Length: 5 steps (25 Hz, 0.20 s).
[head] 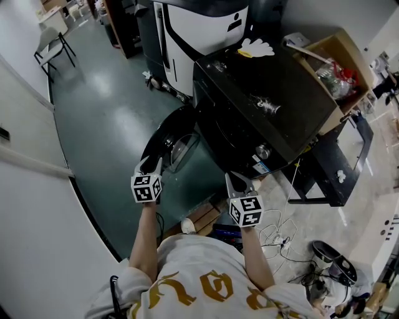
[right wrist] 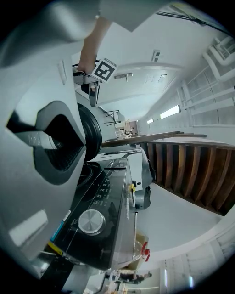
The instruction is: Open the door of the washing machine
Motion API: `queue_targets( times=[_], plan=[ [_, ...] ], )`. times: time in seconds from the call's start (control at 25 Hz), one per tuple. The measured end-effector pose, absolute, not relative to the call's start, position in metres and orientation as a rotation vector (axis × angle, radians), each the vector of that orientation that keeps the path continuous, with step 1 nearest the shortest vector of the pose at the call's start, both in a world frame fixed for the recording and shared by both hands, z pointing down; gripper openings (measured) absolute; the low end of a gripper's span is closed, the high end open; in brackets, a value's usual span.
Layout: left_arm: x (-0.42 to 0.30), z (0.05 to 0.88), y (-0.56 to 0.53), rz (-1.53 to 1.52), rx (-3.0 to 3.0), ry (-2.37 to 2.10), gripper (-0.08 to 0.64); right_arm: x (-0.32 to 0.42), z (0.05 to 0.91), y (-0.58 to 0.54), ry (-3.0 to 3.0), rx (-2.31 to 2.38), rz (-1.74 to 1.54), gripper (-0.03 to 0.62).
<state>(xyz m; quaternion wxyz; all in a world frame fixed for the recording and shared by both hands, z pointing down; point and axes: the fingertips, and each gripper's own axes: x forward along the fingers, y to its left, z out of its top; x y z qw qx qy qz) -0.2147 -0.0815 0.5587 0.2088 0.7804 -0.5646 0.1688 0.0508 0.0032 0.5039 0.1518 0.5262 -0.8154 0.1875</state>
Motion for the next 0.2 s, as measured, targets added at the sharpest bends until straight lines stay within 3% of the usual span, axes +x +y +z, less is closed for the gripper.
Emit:
queue_targets(
  times=[0.2],
  plan=[
    [-0.2136,0.5626,-0.0835,0.489,2.171,-1.564,0.157,0.0545,0.5070,0.0029,-2.333,1.519,0.547,0.015]
  ],
)
